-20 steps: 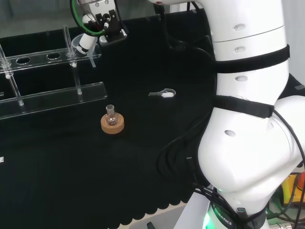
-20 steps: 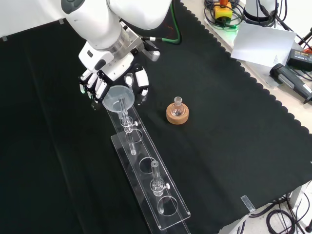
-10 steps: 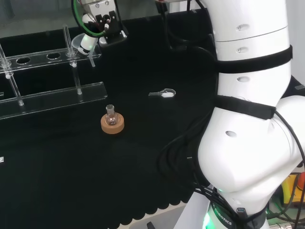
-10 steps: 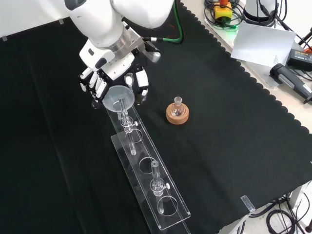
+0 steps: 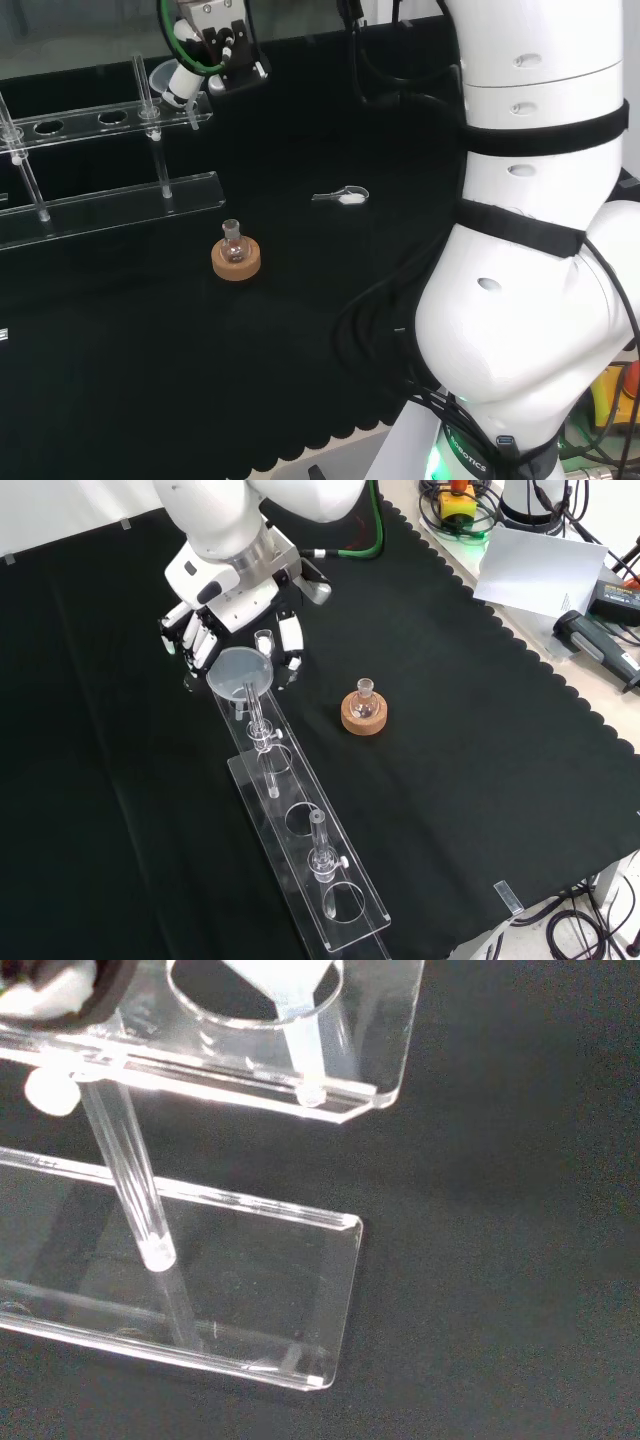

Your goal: Pick up the funnel from the transparent funnel stand.

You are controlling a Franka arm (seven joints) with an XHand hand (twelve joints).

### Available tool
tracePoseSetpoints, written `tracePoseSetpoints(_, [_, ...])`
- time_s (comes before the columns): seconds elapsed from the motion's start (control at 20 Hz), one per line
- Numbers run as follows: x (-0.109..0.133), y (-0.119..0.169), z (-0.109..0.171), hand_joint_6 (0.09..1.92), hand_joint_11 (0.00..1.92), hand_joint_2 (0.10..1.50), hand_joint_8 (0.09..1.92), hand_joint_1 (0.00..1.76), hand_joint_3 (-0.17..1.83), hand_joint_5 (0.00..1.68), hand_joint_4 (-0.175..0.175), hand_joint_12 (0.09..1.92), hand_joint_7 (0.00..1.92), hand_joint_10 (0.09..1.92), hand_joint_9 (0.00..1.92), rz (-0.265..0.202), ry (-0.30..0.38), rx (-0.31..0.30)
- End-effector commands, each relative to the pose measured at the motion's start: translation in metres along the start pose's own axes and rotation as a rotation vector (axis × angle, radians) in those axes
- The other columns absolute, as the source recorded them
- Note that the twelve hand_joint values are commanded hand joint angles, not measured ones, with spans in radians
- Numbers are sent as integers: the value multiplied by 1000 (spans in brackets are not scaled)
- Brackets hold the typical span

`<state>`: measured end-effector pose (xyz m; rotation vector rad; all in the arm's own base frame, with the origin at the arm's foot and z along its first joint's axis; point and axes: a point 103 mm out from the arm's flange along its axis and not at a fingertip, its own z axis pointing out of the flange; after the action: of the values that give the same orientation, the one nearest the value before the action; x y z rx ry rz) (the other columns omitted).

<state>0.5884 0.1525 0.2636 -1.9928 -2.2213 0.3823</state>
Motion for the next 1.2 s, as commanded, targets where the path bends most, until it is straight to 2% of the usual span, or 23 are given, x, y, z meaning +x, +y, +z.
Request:
tracePoseSetpoints(0.05, [-7,1,-11,87,0,501,581,848,801,753,1,1186,942,534,644,2,5,-8])
tracePoseSetpoints(0.15, [-11,1,-17,87,0,492,589,851,825,758,1,1193,950,519,660,4,21,-3])
tracePoseSetpoints(0.25, [-17,1,-24,87,0,489,593,852,836,759,1,1196,956,512,669,11,83,16])
tracePoseSetpoints(0.4, [-22,-1,-38,87,0,482,600,853,854,758,1,1210,962,499,679,16,121,12])
tracePoseSetpoints(0.65, [-27,-7,-60,87,0,478,606,855,867,758,0,1218,970,491,690,7,107,-20])
tracePoseSetpoints(1.2, [-39,-21,-96,87,0,464,612,865,903,767,3,1232,990,479,719,-10,65,-38])
